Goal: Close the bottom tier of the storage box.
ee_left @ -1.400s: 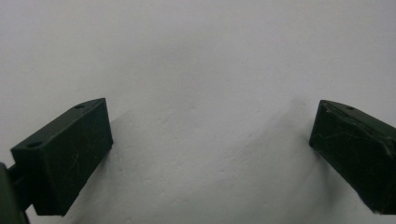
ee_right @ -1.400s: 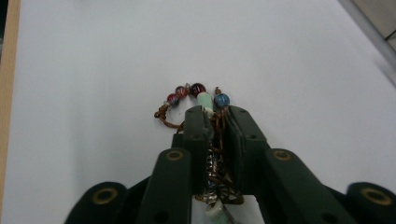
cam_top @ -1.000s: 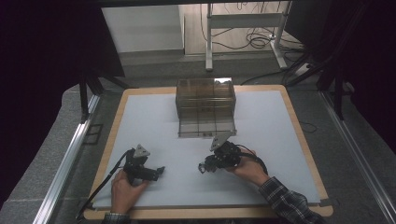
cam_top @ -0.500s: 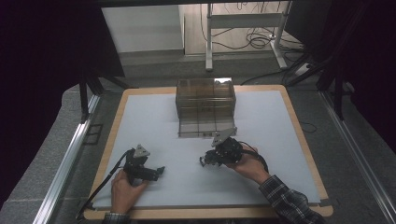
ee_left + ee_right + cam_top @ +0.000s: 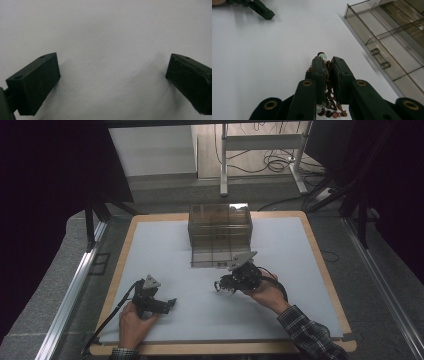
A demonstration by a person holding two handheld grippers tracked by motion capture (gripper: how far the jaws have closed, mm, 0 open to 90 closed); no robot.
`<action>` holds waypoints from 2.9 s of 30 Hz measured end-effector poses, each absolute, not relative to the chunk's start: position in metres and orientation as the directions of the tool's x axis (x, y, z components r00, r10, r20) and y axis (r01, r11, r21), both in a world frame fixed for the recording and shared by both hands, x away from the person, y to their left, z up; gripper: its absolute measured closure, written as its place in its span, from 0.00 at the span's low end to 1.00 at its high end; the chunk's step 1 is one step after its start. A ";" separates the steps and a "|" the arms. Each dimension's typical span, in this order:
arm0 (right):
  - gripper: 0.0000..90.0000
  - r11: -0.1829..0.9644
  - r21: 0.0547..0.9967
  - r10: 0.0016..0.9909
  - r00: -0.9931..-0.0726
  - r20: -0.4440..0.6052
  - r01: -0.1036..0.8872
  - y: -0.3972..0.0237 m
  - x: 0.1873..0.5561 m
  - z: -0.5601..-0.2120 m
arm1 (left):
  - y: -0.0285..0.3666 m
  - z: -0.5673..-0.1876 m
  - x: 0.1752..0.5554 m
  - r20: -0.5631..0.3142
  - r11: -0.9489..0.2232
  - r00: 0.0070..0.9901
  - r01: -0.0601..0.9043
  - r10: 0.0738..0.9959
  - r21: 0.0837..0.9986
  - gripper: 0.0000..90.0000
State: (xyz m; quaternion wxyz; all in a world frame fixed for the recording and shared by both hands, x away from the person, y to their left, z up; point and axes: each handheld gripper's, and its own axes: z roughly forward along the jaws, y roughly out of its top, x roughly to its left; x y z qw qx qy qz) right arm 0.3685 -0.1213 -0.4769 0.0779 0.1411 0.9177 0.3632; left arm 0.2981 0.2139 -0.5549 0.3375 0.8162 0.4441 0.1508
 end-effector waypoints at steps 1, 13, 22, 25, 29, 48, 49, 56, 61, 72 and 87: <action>0.88 0.696 0.689 0.319 -0.947 -0.042 0.203 -0.122 0.369 -0.476 | 0.214 -0.555 0.298 -0.053 -0.378 0.560 0.623 0.827 0.685 0.00; 0.88 0.677 0.700 0.361 -0.931 -0.049 0.226 -0.123 0.377 -0.470 | 0.214 -0.555 0.298 -0.054 -0.377 0.560 0.623 0.827 0.685 0.00; 0.88 0.664 0.710 0.387 -0.921 -0.057 0.235 -0.123 0.385 -0.464 | 0.214 -0.555 0.298 -0.056 -0.373 0.557 0.623 0.828 0.687 0.00; 0.88 0.657 0.715 0.394 -0.917 -0.055 0.239 -0.122 0.388 -0.461 | 0.214 -0.555 0.298 -0.055 -0.375 0.558 0.624 0.828 0.685 0.00; 0.88 0.651 0.719 0.408 -0.911 -0.059 0.245 -0.123 0.393 -0.459 | 0.214 -0.555 0.298 -0.054 -0.376 0.559 0.624 0.828 0.685 0.00; 0.88 0.629 0.733 0.455 -0.887 -0.075 0.260 -0.121 0.413 -0.451 | 0.214 -0.555 0.298 -0.053 -0.378 0.560 0.623 0.827 0.685 0.00; 0.88 0.628 0.733 0.457 -0.886 -0.076 0.261 -0.120 0.414 -0.451 | 0.214 -0.555 0.298 -0.056 -0.375 0.558 0.625 0.828 0.685 0.00; 0.88 0.625 0.734 0.470 -0.879 -0.079 0.268 -0.117 0.421 -0.452 | 0.214 -0.555 0.298 -0.057 -0.375 0.558 0.625 0.828 0.685 0.00; 0.88 0.619 0.738 0.479 -0.874 -0.082 0.270 -0.116 0.425 -0.451 | 0.214 -0.555 0.298 -0.057 -0.375 0.558 0.625 0.828 0.685 0.00; 0.88 0.614 0.742 0.497 -0.862 -0.099 0.269 -0.112 0.437 -0.450 | 0.214 -0.555 0.298 -0.057 -0.374 0.558 0.625 0.828 0.685 0.00; 0.88 0.613 0.743 0.517 -0.847 -0.120 0.269 -0.101 0.455 -0.454 | 0.214 -0.555 0.298 -0.057 -0.374 0.558 0.625 0.828 0.685 0.00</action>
